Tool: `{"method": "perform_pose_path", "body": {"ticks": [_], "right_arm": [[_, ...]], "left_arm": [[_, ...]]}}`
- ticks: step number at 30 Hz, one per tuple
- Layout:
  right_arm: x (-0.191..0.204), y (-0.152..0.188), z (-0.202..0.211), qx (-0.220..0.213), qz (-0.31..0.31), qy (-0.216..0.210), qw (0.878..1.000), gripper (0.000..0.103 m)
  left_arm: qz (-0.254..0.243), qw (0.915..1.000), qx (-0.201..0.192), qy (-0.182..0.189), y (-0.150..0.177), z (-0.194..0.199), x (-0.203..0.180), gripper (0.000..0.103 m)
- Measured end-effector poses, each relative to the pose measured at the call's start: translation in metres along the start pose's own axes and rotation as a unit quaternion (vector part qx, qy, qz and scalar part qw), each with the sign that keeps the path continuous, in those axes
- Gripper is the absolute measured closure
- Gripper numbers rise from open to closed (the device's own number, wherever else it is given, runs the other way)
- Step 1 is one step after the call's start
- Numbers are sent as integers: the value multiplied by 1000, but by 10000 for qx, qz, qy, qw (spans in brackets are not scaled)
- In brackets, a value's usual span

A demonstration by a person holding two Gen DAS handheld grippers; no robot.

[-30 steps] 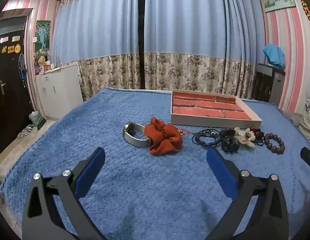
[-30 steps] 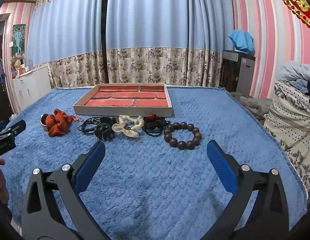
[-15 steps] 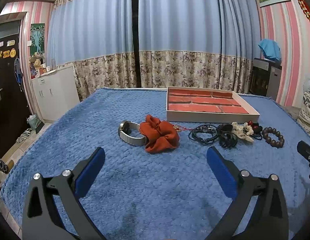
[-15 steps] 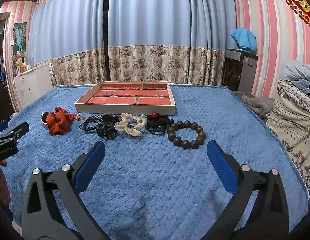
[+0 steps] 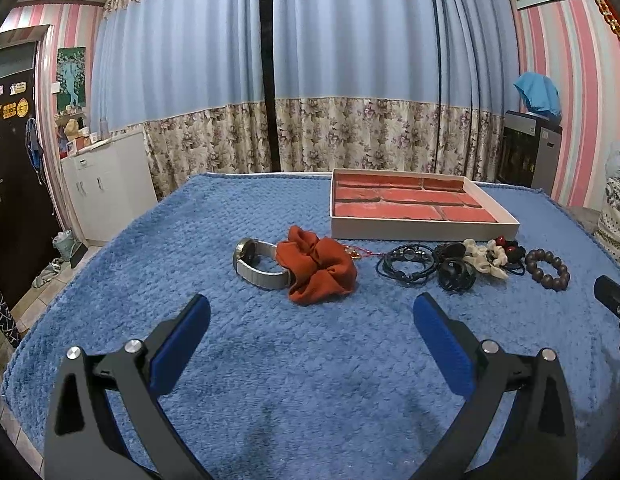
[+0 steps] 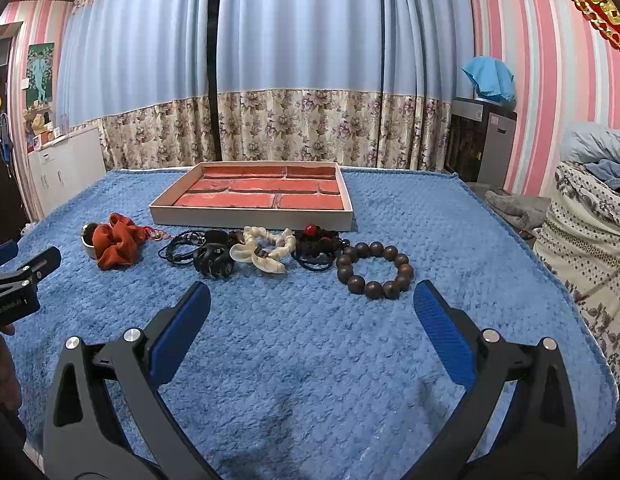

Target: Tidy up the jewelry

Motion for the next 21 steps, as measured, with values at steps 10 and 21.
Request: {"method": "perform_pose_path", "body": {"ticks": [10, 21], "right_arm": [[0, 0, -5, 3, -13, -5, 10000, 4], [-1, -3, 10, -111, -18, -6, 9999, 4]], "left_arm": [[-39, 10000, -61, 24, -5, 3, -4, 4], [-39, 10000, -55, -4, -7, 4, -4, 4]]}}
Point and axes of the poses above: each gripper's, at about its wrist camera, not at the fingertips, and z roughly against the way its jaws point, x to its left, y to its underside, the point moved 6 cm from there along -z, roughly the way its jaws point, and after that the axes turned 4 degrees about x, right-handed, at the moved point
